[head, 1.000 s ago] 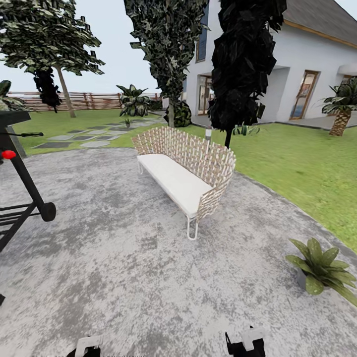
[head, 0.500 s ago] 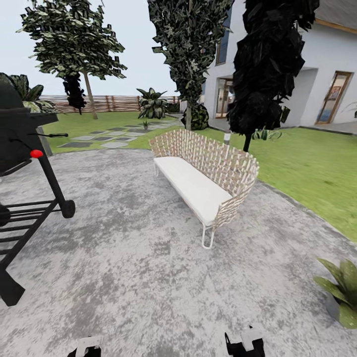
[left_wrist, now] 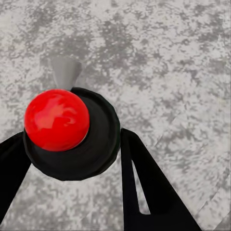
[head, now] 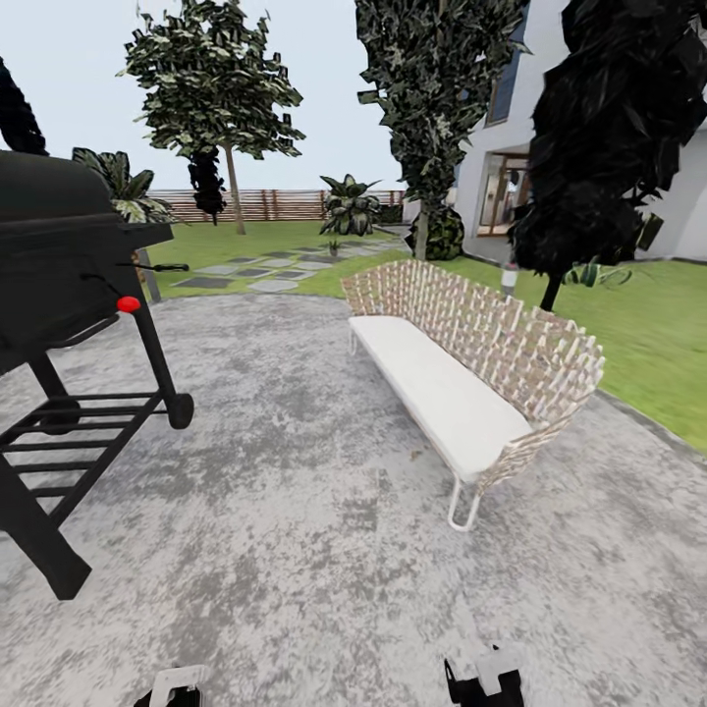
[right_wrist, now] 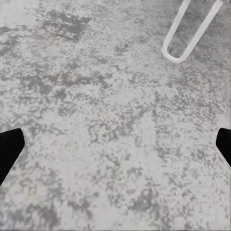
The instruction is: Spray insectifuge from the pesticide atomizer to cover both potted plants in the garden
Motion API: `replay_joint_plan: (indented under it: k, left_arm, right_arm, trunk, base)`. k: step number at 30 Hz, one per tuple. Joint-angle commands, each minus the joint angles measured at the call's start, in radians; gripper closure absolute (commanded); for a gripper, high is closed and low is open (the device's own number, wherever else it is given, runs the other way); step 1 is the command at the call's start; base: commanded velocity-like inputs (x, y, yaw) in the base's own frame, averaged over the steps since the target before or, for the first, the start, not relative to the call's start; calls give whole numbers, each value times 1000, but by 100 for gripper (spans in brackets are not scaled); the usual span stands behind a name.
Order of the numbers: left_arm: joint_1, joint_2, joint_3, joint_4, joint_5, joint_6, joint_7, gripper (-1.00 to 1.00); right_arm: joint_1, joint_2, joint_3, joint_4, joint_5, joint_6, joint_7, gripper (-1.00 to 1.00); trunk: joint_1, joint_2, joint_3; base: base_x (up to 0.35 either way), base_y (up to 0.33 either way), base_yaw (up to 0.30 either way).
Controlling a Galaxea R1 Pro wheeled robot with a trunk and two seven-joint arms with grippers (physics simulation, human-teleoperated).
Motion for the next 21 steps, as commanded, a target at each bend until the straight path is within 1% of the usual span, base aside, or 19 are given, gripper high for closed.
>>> replay_joint_plan:
  k: [1,5,7,13,21]
  left_arm:
    - [-1,0,-2,1,9,-2,-5,100]
    - [-1,0,-2,1,9,-2,-5,100]
    - [-1,0,-2,1,9,-2,-5,100]
    - [-1,1,-2,1,9,-2,-5,100]
    - [-1,2,-2,1,9,-2,-5,100]
  right_arm:
    - [-1,0,8,1,5,-1,-10,-100]
    - [-1,0,8,1,5,-1,-10,-100]
    - [-1,-1,8,1,4,-1,-11,-100]
    - [-1,-1,6,1,1,-1,-13,-100]
    - [-1,-1,6,1,2,0,-12,-100]
  trunk:
    - [0,0,-1]
    - [0,0,-1]
    - [0,0,-1]
    - [0,0,-1]
    - [0,0,-1]
  base:
    - [316,153,280]
    - [313,157,272]
    - [311,159,133]
    - [311,148,20]
    - [318,105,0]
